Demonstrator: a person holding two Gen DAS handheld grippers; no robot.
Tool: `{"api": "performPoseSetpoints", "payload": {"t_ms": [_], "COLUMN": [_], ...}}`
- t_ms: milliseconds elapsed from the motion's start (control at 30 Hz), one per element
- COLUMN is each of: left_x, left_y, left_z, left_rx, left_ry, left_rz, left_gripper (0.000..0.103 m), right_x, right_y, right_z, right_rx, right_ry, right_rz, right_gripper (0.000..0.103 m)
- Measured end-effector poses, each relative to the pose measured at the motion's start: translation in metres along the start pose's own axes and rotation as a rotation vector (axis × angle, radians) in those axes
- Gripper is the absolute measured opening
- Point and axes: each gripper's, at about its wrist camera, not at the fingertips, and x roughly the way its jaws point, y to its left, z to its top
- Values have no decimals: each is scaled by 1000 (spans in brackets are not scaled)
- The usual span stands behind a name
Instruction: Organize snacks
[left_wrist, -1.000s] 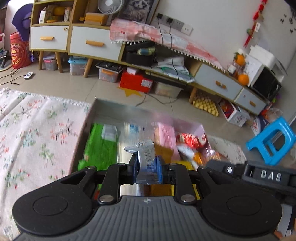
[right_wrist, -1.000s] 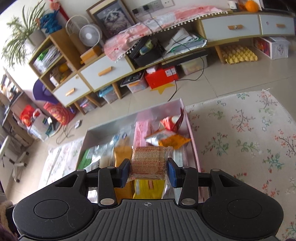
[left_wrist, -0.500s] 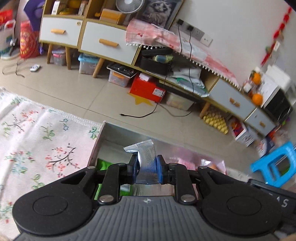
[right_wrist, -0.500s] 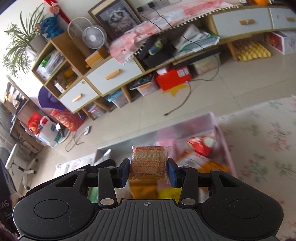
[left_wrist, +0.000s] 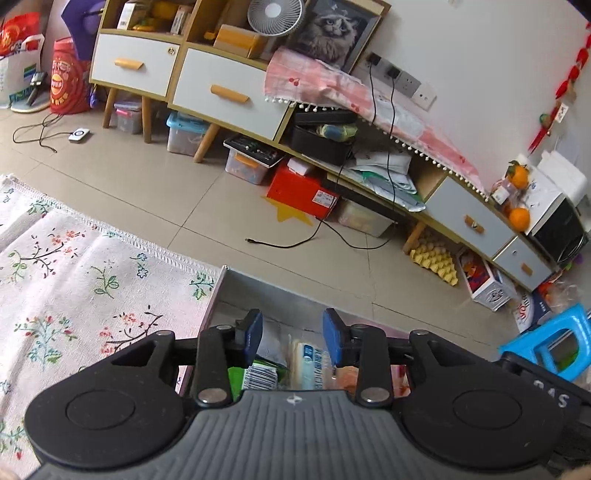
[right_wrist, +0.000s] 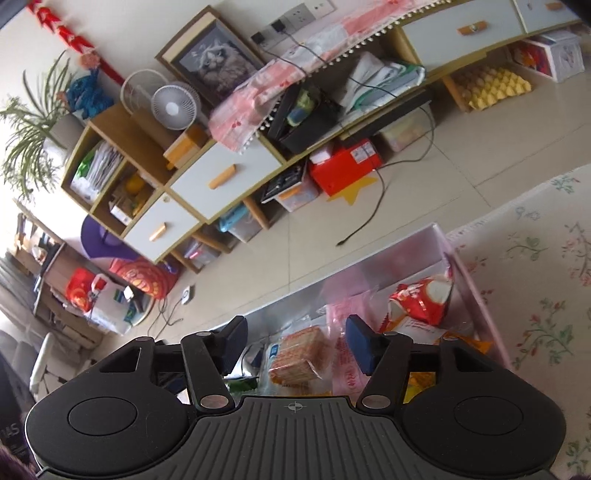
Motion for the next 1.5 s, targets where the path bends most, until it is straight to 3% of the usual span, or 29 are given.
{"api": "performPoseSetpoints", "payload": {"t_ms": [200,267,333,400,467,600,667,767,833,933,1033,1167,1300,1400,1500], "left_x": [-23,-27,-30,-37,-47,-71,-85,-111,-125,-142,-160,-186,-210,-220,-224], "left_y": [-13,-16,-21,-21,-15,-4,-9,-20,-24,-21,-17,-24,-19,-20,-21], "left_z": [5,3,-3,-14,-24,-37,-42,-52,-62,-71,-79,-103,-125,-137,-144], "left_rx": [45,59,146,241,264,194,219,298,335,315,279,304,284,325,338], "left_ry": [21,51,83,65,55,62,41,-24,-60,-65,-69,-125,-158,-213,-218], "left_rz": [54,115,209,313,353,324,322,339,369,367,314,308,243,254,249], "left_gripper": [42,44,43,49,51,51,53,61,62,68,68,77,80,89,92], "right_x": [-9,-13,-16,-21,-29,-59,-75,-90,-105,-132,-158,-190,-223,-246,-267], "right_y": [19,28,36,44,52,56,54,49,54,61,61,55,57,56,52], "right_z": [0,-3,-8,-16,-25,-43,-58,-86,-97,-107,-121,-142,-164,-183,-201], "right_rx": [-5,-8,-22,-53,-106,-149,-146,-107,-107,-122,-167,-236,-371,-449,-495], "right_ry": [76,109,151,167,165,121,90,131,109,53,27,14,-50,-83,-105], "right_rz": [-25,-38,-59,-102,-152,-184,-187,-207,-202,-203,-206,-213,-248,-234,-213], "right_gripper": [60,59,63,66,66,71,73,75,75,76,84,86,91,96,97]}}
